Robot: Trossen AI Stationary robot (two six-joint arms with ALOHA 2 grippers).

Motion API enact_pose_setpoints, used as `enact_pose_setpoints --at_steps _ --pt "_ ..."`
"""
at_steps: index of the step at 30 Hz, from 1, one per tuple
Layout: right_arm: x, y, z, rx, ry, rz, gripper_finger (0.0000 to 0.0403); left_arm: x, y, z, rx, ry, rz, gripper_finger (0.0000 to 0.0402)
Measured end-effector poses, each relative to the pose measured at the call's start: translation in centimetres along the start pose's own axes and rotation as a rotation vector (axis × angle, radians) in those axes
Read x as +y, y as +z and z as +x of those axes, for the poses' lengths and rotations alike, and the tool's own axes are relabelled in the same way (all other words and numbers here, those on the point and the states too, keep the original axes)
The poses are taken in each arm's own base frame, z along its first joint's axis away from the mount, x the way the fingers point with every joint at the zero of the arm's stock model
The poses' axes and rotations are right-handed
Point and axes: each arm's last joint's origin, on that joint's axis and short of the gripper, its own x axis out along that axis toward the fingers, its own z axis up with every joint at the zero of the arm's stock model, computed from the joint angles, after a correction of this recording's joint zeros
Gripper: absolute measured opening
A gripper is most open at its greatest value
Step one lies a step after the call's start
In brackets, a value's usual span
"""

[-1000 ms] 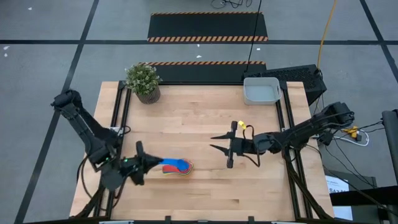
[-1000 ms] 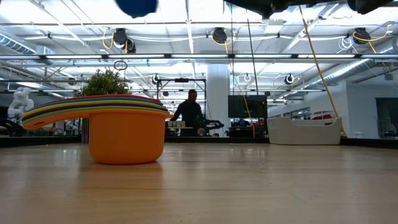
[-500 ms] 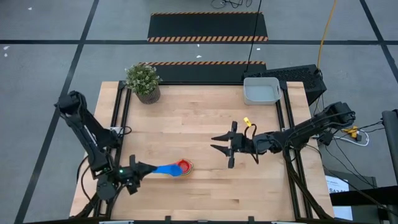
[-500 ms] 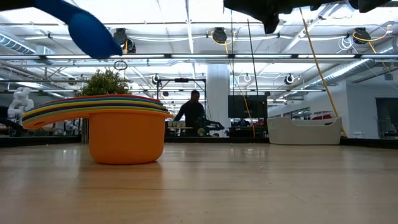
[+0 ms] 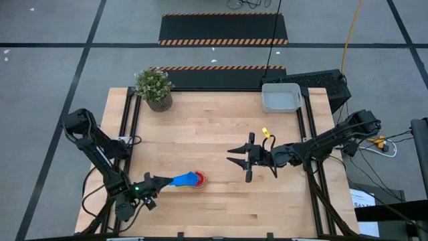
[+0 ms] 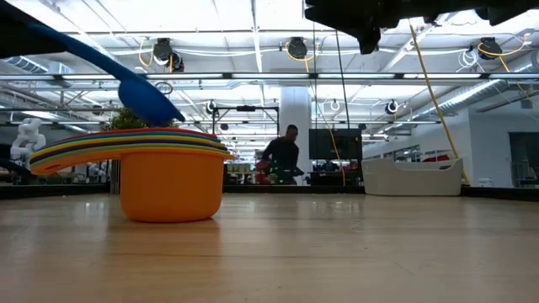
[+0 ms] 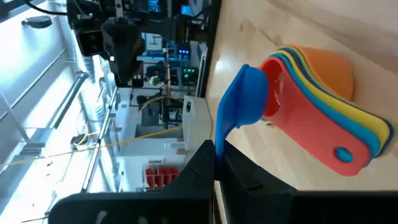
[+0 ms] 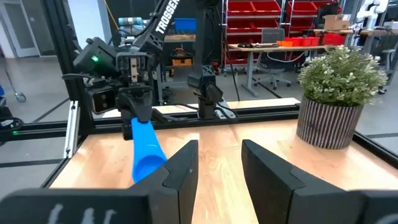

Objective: Nest measuring cups in basket
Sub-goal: Stack the light blue measuring cup on the red measuring cup

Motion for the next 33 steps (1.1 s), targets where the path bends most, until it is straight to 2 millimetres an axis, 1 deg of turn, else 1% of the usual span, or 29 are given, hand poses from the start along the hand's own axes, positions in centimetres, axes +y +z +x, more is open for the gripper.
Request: enact_pose_setpoints --at_steps 6,10,13,19,23,28,30,33 --pt "0.2 -1.2 0.1 0.008 0.007 -0.003 0.0116 0.0 -0.2 0.7 0.024 -0.006 -0.017 0.0013" --pt "0.2 -1.1 0.1 0.003 0.007 -0.004 0.0116 0.0 -0.2 1.4 -0.001 -0.058 -0.028 0.0011" --pt "0.2 -1.1 0.1 -0.001 0.007 -0.015 0.0116 0.0 -0.3 2.0 -0.026 -0.108 -0.067 0.0020" --pt "0.2 -1.1 0.1 -0.004 0.008 -0.029 0.0116 0.1 -0.6 3.0 -0.034 -0.158 -0.069 0.0066" --pt "0.2 -1.1 0.1 -0.003 0.009 -0.031 0.0116 0.1 -0.7 3.2 -0.023 -0.158 -0.094 0.0114" --pt "0.2 -1.2 0.1 0.010 0.008 -0.037 0.0116 -0.1 -0.8 3.0 -0.012 -0.174 -0.174 0.0173" --pt "0.2 -1.2 0.1 0.011 0.008 -0.038 0.0116 -0.4 -0.9 2.7 -0.011 -0.189 -0.180 0.0185" --pt "0.2 -1.2 0.1 0.011 0.008 -0.038 0.0116 -0.6 -0.8 2.1 -0.028 -0.201 -0.174 0.0185"
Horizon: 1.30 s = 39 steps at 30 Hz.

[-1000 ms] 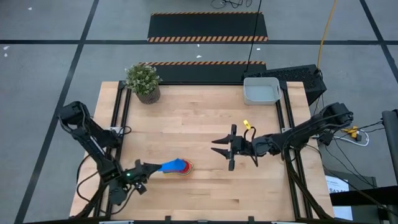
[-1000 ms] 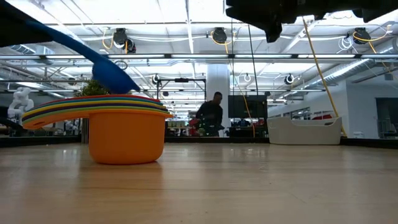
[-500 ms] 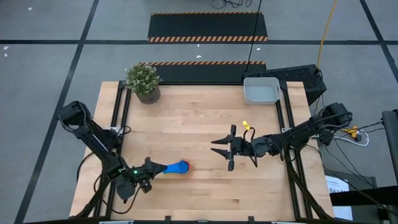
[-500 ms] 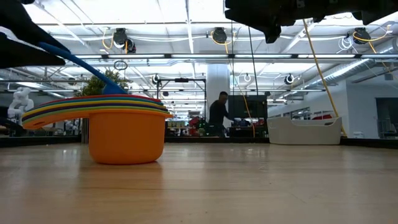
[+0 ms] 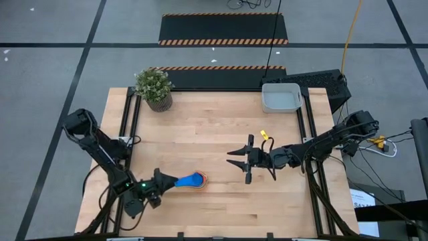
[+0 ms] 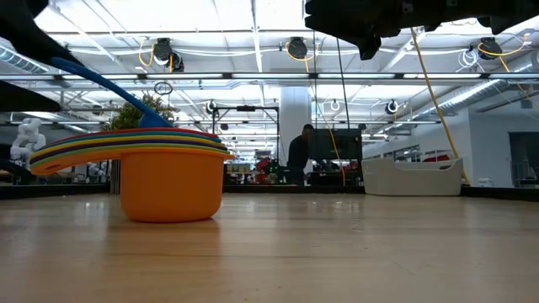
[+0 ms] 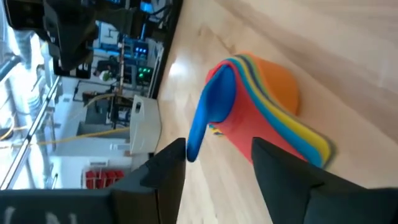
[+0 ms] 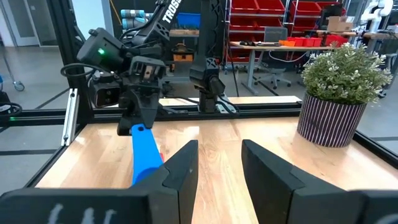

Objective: Nest measuring cups in basket
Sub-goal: Stack the light blue measuring cup on the red measuring cup

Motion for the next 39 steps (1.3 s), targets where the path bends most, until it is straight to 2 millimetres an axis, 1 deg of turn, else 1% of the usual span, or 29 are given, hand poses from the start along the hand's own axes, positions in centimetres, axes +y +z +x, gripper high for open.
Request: enact_pose_setpoints --at_steps 3,9,13,20,23,26,28,31,33,35,37,39 --pt "0.0 0.0 0.0 0.000 0.000 -0.005 0.0116 -0.3 0.2 -0.4 -0.021 -0.012 0.015 0.0157" --pt "0.0 0.0 0.0 0.000 0.000 -0.008 0.0116 -0.7 -0.1 -0.6 -0.035 -0.098 0.028 0.0071" --pt "0.0 0.0 0.0 0.000 0.000 0.001 0.0116 -0.9 -0.5 -0.6 -0.013 -0.113 0.023 0.0034" --pt "0.0 0.0 0.0 -0.001 -0.002 0.000 0.0116 -0.8 -0.6 -0.4 -0.005 -0.117 0.019 0.0020" --pt "-0.1 0.1 0.0 -0.005 -0.004 -0.004 0.0116 -0.8 -0.6 -0.3 0.000 -0.113 0.017 0.0007" --pt "-0.1 0.1 0.0 -0.008 -0.004 -0.003 0.0116 -0.7 -0.7 -0.2 0.007 -0.110 0.011 0.0007" --pt "-0.1 0.1 0.0 -0.012 -0.004 0.014 0.0116 -0.6 -0.7 -0.1 0.013 -0.108 0.003 0.0009" --pt "0.0 0.2 0.0 -0.015 -0.003 0.086 0.0116 -0.6 -0.8 0.0 0.017 -0.102 -0.001 0.0005" --pt "0.5 0.2 0.4 -0.002 0.005 0.138 0.0116 -0.6 -0.8 0.0 0.027 -0.078 -0.004 0.0005" --pt "1.8 0.3 1.4 0.027 0.025 0.151 0.0116 -0.4 -0.8 -0.2 0.039 -0.045 -0.005 0.0006" --pt "3.7 0.8 3.2 0.084 0.042 0.136 0.0116 0.0 -0.9 -0.5 0.045 -0.019 -0.023 0.0004" --pt "5.7 1.4 5.4 0.186 0.050 0.093 0.0116 0.6 -1.0 -0.9 0.043 0.010 -0.078 0.0004"
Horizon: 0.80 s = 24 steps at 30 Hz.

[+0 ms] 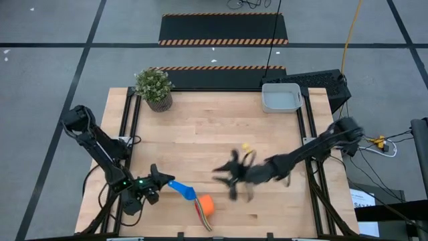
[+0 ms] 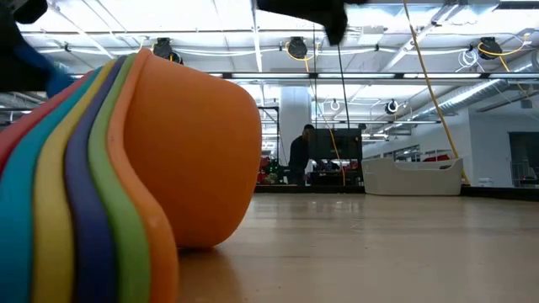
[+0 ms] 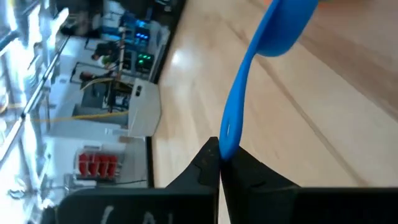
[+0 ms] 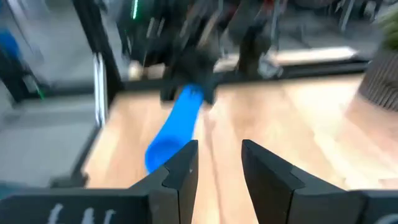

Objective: Nest measuring cups in basket
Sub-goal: Stack the light blue measuring cup on the red measuring cup

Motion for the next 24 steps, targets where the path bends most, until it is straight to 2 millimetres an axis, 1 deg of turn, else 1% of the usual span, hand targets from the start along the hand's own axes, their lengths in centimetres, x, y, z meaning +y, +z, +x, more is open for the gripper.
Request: enact_pose_setpoints --at_steps 3,5,7,9,13,18,20,24 --pt "3.0 1.2 3.3 0.154 0.013 -0.074 0.0116 1.2 -0.3 -0.9 -0.010 0.023 -0.102 0.0005" --pt "4.5 1.8 5.0 0.230 0.030 -0.112 0.0116 1.9 -0.4 -1.6 -0.025 0.033 -0.156 0.0004" --pt "5.8 2.6 6.4 0.261 0.054 -0.118 0.0116 2.6 -0.8 -2.4 -0.037 0.033 -0.184 0.0003" --pt "6.5 2.9 7.4 0.299 0.088 -0.105 0.0116 3.1 -1.0 -3.0 -0.053 0.028 -0.247 0.0004" --pt "6.9 2.7 9.0 0.374 0.129 -0.047 0.0116 3.4 -1.6 -4.1 -0.073 0.003 -0.322 0.0003" --pt "7.1 2.4 10.7 0.413 0.108 0.012 0.0116 2.8 -3.1 -4.6 -0.018 -0.019 -0.362 0.0002" --pt "7.1 2.3 11.1 0.452 0.050 0.042 0.0116 2.7 -3.9 -4.7 0.015 -0.008 -0.395 0.0002" --pt "6.9 3.3 12.1 0.516 -0.066 0.143 0.0116 2.8 -5.1 -4.9 0.054 0.047 -0.403 0.0002"
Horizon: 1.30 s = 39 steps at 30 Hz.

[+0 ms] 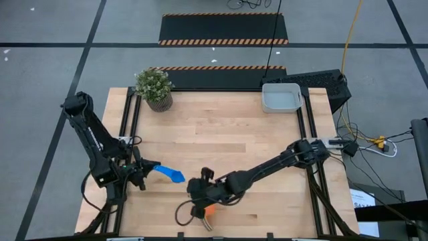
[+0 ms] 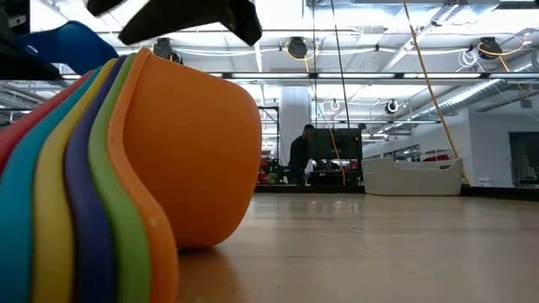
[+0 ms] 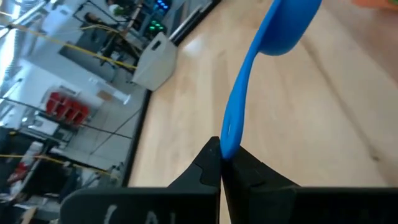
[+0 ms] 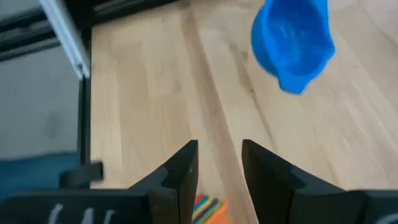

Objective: Nest measuring cups in basket
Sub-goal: Stack the light blue measuring cup on the red measuring cup

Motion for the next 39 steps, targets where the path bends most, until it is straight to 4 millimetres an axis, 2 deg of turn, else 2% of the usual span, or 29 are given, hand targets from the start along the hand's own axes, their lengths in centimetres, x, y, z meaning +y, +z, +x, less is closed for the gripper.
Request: enact_pose_setpoints --at_steps 6,11,14,17,22,24,27,35,39 --pt "0.7 2.3 -0.5 0.057 -0.010 0.135 0.0125 0.5 -0.2 0.4 0.002 0.067 -0.026 0.0001" --pt "0.0 1.7 0.3 0.209 0.012 0.283 0.0150 0.6 0.0 0.7 -0.005 0.094 -0.129 0.0001" --pt "-0.5 0.9 0.9 0.290 -0.016 0.299 0.0166 0.5 0.0 0.7 -0.008 0.093 -0.171 0.0001" --pt "0.0 0.8 0.9 0.267 0.000 0.231 0.0175 0.5 0.0 0.7 -0.010 0.096 -0.184 0.0001" --pt "3.3 0.9 0.0 0.115 0.159 -0.020 0.0171 0.5 0.0 0.7 -0.012 0.094 -0.213 0.0001" --pt "4.5 0.3 -0.2 0.089 0.199 -0.104 0.0163 0.4 0.1 0.7 -0.007 0.084 -0.220 0.0001" --pt "5.3 -0.9 0.0 0.104 0.212 -0.170 0.0145 0.3 0.2 0.7 -0.003 0.070 -0.230 0.0001" --pt "3.5 -3.9 2.8 0.179 0.154 -0.191 0.0088 -0.1 0.9 0.7 -0.028 0.047 -0.218 0.0001" --pt "2.6 -4.4 3.7 0.180 0.143 -0.185 0.0073 -0.1 1.0 0.7 -0.031 0.038 -0.204 0.0001"
